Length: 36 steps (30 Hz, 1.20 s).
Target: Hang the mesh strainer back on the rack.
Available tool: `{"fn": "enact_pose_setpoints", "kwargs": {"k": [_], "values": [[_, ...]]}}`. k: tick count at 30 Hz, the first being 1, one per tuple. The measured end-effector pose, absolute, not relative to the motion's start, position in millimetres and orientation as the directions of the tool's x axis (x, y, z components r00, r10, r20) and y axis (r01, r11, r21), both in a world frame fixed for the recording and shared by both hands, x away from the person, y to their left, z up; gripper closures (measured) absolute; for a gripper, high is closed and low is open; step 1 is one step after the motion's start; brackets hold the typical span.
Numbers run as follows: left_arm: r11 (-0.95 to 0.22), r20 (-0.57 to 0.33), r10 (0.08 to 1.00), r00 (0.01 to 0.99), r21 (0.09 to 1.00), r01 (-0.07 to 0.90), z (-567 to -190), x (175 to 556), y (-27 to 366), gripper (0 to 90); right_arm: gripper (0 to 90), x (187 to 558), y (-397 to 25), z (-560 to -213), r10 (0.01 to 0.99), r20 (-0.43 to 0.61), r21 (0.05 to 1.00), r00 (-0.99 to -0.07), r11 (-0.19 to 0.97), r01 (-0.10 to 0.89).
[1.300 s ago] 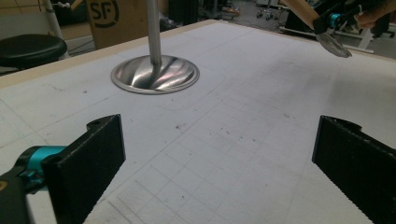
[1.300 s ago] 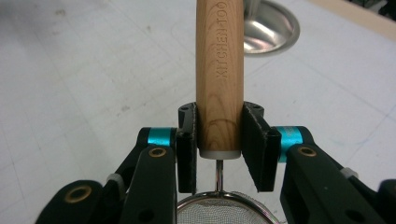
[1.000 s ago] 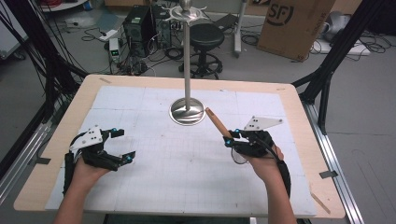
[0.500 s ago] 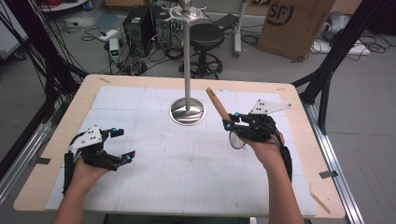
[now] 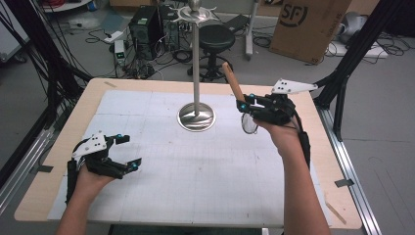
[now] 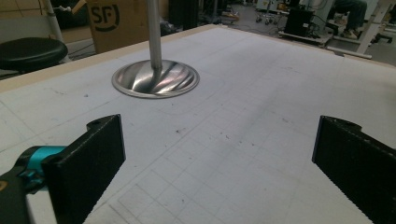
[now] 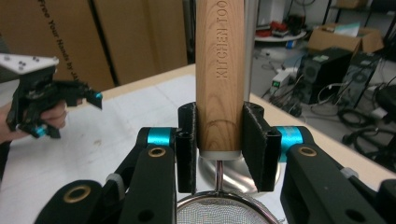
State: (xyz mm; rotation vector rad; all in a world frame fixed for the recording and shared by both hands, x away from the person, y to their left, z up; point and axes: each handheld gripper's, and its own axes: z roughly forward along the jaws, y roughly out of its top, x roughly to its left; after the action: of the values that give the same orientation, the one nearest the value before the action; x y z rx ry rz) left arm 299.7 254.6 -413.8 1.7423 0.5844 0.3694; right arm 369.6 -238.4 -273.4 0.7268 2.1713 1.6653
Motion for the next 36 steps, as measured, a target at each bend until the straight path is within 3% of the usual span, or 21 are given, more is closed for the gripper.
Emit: {"fn": "enact_pose_setpoints", "kwargs": {"k": [8, 25, 36], "values": [[-0.169, -0.062, 0.563, 0.824, 0.968, 0.188, -414, 300, 255, 3.1, 68.1, 388, -237, -252, 0.551, 0.099, 0.965, -0.829, 0.151, 0.215], [-0.172, -0.065, 0.56, 0.826, 0.966, 0.192, -414, 299, 253, 3.1, 68.0, 419, -221, -203, 0.578, -0.013, 0.961, -0.816, 0.234, 0.15], [-0.167, -0.067, 0.56, 0.826, 0.967, 0.191, -414, 300, 254, 3.1, 68.0, 436, -222, -191, 0.617, 0.002, 0.96, -0.787, 0.22, 0.175]]}}
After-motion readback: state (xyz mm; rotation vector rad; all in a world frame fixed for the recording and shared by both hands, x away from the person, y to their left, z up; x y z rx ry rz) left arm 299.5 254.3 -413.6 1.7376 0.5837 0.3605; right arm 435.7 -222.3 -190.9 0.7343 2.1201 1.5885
